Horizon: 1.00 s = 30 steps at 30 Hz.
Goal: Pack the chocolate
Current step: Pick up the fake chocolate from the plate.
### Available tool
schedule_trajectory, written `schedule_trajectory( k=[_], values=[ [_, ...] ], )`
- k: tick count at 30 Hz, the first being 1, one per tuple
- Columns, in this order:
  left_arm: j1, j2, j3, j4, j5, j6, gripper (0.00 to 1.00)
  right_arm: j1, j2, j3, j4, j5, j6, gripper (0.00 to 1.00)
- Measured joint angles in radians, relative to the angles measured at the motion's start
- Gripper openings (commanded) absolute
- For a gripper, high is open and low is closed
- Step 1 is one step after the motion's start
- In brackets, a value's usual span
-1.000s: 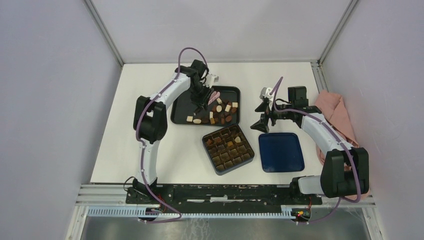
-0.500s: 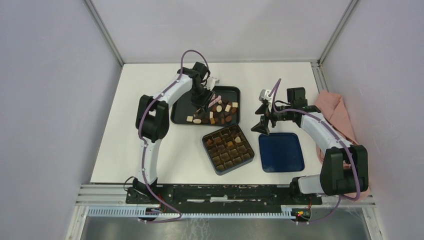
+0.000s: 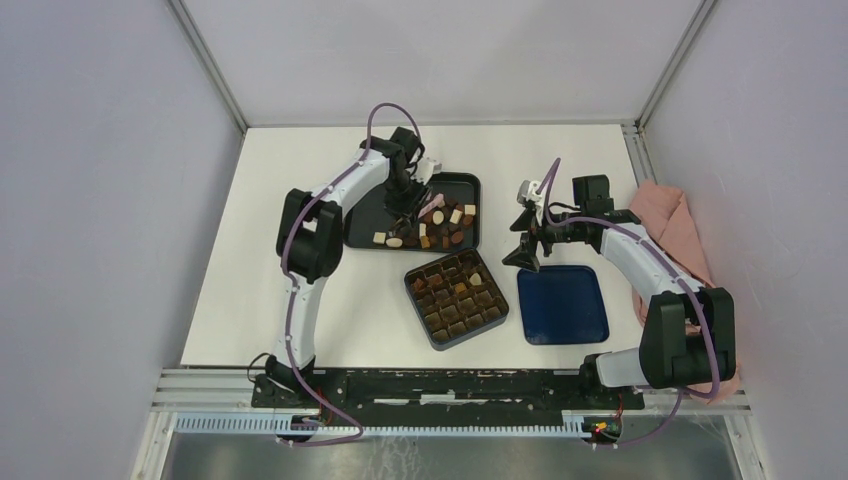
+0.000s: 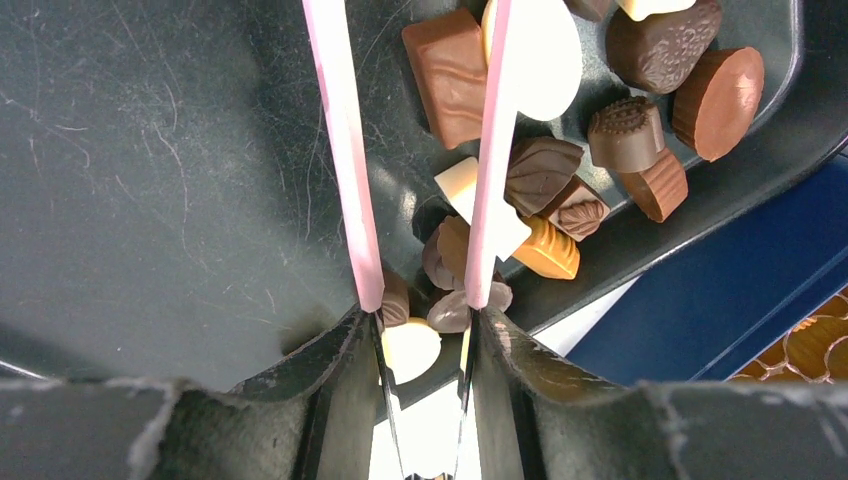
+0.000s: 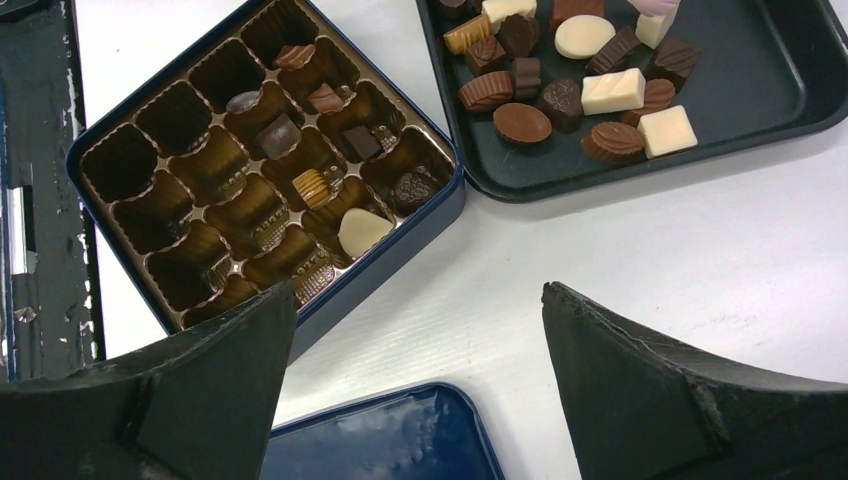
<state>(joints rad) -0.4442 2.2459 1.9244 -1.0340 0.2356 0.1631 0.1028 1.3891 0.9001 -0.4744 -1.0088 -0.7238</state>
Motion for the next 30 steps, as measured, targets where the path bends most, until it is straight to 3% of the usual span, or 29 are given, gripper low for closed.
schedule_trajectory(
  k=[30],
  values=[
    [-0.018,0.069,0.113,-0.037,-0.002,0.011,0.43,0.000,0.000,0.015,-0.025,0.000,-0.024,0.98]
  ],
)
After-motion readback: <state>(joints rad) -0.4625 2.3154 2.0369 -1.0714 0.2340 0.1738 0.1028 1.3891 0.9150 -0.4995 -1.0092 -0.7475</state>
